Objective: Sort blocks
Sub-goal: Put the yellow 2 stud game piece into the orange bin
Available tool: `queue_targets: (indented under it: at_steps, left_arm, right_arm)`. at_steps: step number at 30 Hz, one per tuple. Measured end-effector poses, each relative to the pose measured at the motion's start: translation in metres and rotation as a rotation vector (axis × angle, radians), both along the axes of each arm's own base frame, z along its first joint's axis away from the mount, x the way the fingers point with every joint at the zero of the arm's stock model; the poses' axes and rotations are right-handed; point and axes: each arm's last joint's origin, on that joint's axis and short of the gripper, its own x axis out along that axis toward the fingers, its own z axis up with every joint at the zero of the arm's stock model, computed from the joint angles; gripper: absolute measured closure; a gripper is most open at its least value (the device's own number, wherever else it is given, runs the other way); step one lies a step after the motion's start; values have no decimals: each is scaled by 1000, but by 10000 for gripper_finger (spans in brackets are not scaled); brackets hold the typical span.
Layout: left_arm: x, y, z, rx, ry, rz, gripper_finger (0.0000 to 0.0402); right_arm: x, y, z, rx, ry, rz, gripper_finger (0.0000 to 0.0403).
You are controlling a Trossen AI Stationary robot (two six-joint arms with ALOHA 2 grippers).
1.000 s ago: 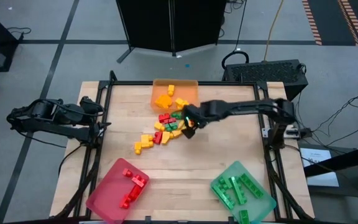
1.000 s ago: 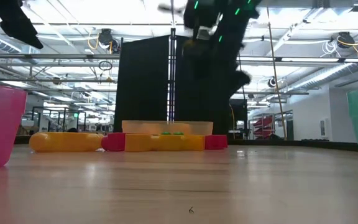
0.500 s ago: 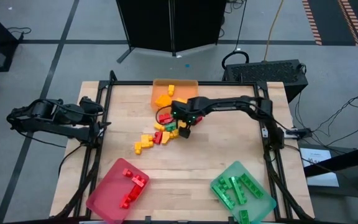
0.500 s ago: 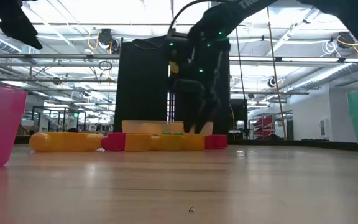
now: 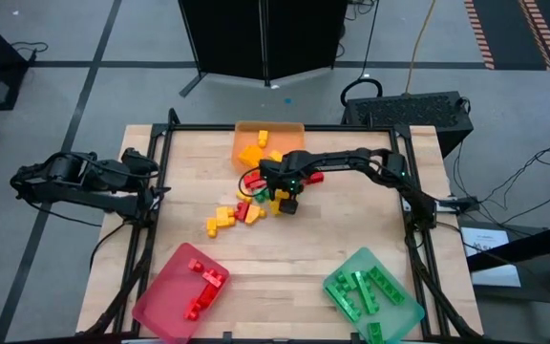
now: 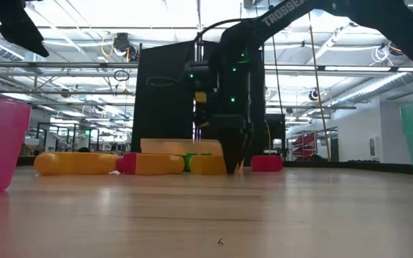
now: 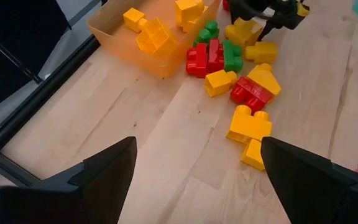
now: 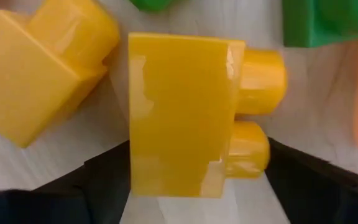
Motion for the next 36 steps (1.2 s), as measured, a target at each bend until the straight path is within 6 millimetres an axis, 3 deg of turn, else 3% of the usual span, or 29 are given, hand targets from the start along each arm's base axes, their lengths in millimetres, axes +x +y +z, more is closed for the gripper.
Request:
queue_targets:
  at_steps: [6,20,24,30,32,36]
  left_arm:
    - [0,0,0,11,-1,8,56]
    - [0,0,0,11,-1,9,56]
    - [0,0,0,11,-1,9,56]
    - [0,0,0,11,-1,9,56]
    - [0,0,0,11,-1,9,56]
    - [0,0,0,11,-1,9,56]
  right_arm:
    - [2,-1,0,-5,-26,-52,148]
    - [-1,13,8,8,-1,-112,150]
    - [-1,17,38,10,-64,-123,150]
    - [10,9,94,-58,-221,-140,150]
    - [14,1,115,-121,-292,-164,150]
    - [15,-37,138,-248,-424,-288,150]
